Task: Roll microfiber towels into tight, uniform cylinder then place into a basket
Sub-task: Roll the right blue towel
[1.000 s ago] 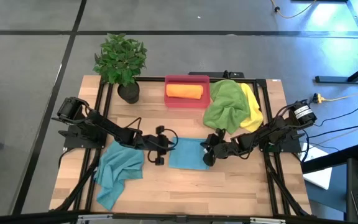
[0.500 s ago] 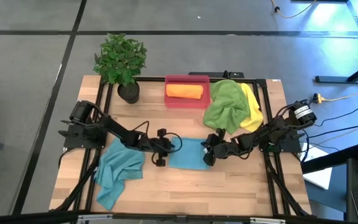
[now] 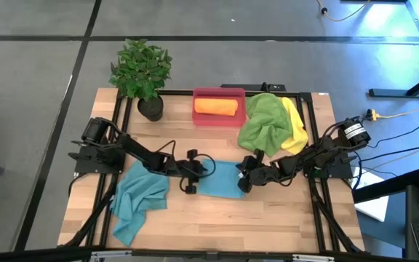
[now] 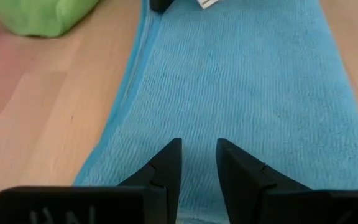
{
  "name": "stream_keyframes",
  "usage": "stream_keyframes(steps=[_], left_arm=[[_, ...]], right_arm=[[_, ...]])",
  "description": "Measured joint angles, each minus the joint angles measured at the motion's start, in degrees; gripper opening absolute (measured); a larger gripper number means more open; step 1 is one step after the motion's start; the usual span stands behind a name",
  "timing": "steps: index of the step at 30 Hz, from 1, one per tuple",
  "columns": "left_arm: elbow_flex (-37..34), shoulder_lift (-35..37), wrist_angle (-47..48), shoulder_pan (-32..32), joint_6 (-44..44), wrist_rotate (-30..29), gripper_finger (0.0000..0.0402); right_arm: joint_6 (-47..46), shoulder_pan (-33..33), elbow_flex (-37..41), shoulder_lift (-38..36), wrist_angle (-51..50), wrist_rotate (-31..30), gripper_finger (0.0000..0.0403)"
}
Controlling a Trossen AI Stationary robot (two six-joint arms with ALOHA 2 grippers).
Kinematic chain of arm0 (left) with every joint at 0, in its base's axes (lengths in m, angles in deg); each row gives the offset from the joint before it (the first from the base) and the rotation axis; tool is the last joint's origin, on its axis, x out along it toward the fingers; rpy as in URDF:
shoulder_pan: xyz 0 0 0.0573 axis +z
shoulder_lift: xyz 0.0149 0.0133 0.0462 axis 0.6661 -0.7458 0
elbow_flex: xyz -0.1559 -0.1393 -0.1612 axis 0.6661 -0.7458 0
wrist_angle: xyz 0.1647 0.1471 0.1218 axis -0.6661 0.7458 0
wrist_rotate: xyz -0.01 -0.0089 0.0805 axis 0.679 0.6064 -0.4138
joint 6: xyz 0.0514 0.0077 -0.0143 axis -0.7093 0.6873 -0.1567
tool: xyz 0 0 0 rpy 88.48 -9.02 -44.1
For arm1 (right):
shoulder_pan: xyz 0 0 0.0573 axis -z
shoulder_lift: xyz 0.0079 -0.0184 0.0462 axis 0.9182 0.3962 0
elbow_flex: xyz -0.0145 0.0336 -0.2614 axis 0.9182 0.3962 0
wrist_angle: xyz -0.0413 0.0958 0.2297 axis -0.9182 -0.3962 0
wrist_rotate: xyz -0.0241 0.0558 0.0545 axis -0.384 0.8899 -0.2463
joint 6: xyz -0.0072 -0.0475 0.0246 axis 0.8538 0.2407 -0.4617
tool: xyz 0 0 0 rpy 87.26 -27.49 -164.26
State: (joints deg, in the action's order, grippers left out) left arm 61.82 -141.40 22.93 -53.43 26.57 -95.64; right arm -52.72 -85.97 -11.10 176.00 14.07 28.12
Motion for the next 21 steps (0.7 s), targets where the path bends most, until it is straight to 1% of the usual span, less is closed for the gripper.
stream_keyframes(steps=[7, 9, 13, 16, 18, 21], left_arm=[[2.00, 0.01, 0.13, -1.25, -2.78, 0.04, 0.0089], [2.68, 0.76, 0.33, -1.90, -4.16, 0.04, 0.0089], [5.07, 3.05, 0.24, -3.55, -7.04, 0.04, 0.0089], [8.12, 3.54, -0.18, -5.03, -9.01, 0.02, 0.0089], [10.10, 3.72, 1.34, -6.40, -11.76, -0.10, 0.0089], [13.55, 3.93, 5.68, -8.19, -14.30, -0.74, 0.0089]], right_arm=[[-0.28, 0.02, -0.01, -0.07, -1.75, 0.00, 0.0012], [0.14, 0.02, -0.16, -1.20, -1.98, 0.02, 0.0012], [2.83, -1.21, -0.76, -6.73, -1.57, 0.11, 0.0012], [4.76, -3.00, -0.76, -11.88, -1.56, 0.07, 0.0012], [5.70, -4.23, -0.83, -14.68, -1.49, 0.02, 0.0012], [5.95, -5.88, -0.83, -16.61, -1.20, -0.13, 0.0012]])
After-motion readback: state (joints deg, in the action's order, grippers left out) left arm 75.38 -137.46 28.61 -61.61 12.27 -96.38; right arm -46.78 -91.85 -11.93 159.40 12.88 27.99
